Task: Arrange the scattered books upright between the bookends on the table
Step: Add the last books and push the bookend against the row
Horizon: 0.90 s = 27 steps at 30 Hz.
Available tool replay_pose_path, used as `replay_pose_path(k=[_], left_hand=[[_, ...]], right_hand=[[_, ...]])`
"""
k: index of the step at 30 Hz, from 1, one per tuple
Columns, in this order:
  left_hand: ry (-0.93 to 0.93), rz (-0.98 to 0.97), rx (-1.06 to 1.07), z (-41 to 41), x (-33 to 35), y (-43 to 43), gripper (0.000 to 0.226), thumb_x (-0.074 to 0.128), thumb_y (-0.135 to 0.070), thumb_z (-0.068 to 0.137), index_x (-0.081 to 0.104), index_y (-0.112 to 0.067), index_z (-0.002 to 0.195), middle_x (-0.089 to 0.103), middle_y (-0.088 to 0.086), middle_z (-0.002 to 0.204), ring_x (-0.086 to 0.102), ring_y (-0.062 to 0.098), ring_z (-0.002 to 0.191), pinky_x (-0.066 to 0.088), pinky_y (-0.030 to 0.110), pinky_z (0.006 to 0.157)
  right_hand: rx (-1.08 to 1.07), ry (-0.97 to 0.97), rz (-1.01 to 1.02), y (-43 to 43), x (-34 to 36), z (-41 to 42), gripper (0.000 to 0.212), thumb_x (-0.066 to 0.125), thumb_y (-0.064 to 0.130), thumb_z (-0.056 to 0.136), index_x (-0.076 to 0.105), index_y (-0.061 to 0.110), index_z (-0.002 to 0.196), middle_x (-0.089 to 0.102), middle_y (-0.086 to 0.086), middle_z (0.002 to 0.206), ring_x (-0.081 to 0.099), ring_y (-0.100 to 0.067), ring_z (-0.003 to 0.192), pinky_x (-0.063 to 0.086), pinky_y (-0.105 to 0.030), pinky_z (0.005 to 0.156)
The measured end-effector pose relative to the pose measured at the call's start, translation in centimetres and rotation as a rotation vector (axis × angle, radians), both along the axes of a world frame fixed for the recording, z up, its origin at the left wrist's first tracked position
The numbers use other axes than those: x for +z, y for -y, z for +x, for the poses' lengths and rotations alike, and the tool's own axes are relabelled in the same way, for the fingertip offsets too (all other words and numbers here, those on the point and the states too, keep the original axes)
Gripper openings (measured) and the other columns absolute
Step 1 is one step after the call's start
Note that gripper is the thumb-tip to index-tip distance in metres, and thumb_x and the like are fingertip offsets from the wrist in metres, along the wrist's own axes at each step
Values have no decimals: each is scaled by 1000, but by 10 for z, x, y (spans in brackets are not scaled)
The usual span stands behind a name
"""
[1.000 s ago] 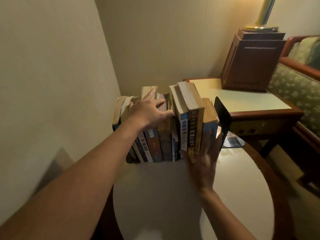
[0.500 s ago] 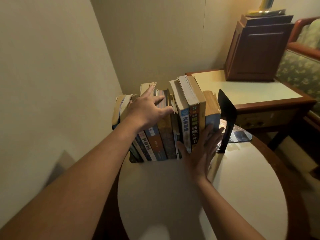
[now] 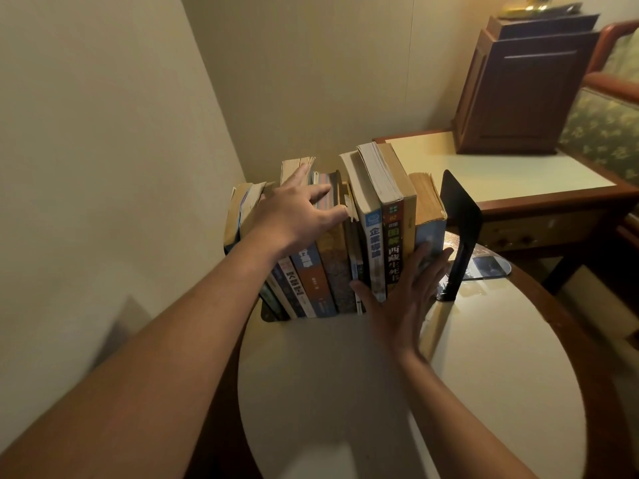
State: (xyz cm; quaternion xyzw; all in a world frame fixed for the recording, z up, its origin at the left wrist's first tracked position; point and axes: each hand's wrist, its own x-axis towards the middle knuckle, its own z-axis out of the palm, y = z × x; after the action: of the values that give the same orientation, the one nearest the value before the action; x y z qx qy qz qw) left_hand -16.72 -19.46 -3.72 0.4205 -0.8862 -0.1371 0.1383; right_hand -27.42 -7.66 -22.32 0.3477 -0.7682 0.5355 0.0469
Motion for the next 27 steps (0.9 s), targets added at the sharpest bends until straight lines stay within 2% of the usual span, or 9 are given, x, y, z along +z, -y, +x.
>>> replay_pose_path(k=[6, 10, 13, 19, 22, 24, 27], left_hand=[[15, -5, 10, 0, 0, 0, 84, 40, -77, 71, 51, -38, 145, 11, -11, 168, 21, 25, 152, 26, 53, 119], [15, 1, 12, 0, 1, -1, 85, 41, -77, 70, 52, -38, 145, 12, -10, 168, 21, 26, 152, 25, 51, 120], [17, 4, 8, 1, 2, -1, 84, 41, -76, 71, 51, -38, 145, 11, -10, 169, 21, 25, 152, 26, 52, 120], [23, -3, 4, 1, 1, 1, 83, 41, -76, 72, 52, -37, 145, 12, -10, 168, 21, 25, 152, 27, 52, 119], [29, -7, -7, 1, 0, 2, 81, 43, -76, 75, 50, -37, 146, 10, -10, 169, 21, 25, 152, 27, 50, 118], [60, 4, -12, 2, 0, 5, 82, 42, -77, 76, 47, -38, 148, 7, -9, 169, 18, 27, 153, 24, 54, 120], [178, 12, -29, 2, 3, 14, 88, 34, -83, 75, 34, -42, 154, 0, -9, 169, 7, 33, 155, 9, 61, 122]], right_hand=[[-37, 19, 0, 4, 2, 3, 123, 58, 78, 72, -11, 23, 157, -18, -18, 164, -17, -37, 152, 7, -69, 117], [-35, 10, 3, 2, 2, 3, 122, 56, 80, 72, -10, 21, 157, -17, -22, 164, -17, -38, 152, 4, -64, 118], [-16, -28, -3, -1, -3, 0, 124, 56, 82, 72, -14, 27, 157, -18, -21, 164, -19, -36, 152, 2, -59, 119], [-29, -35, -1, 0, -5, 1, 120, 49, 88, 73, -12, 27, 157, -14, -24, 164, -16, -39, 152, 3, -60, 120], [-26, -61, 9, -2, -6, 0, 122, 55, 83, 74, -16, 28, 157, -14, -24, 164, -16, -38, 152, 3, -61, 119], [-36, -88, 11, -3, -7, -1, 122, 61, 76, 77, -12, 23, 158, -13, -24, 164, -15, -39, 152, 5, -63, 120], [-70, -61, -40, -2, -3, 2, 109, 61, 64, 85, 0, 10, 158, -9, -23, 166, -10, -37, 154, 8, -66, 120]])
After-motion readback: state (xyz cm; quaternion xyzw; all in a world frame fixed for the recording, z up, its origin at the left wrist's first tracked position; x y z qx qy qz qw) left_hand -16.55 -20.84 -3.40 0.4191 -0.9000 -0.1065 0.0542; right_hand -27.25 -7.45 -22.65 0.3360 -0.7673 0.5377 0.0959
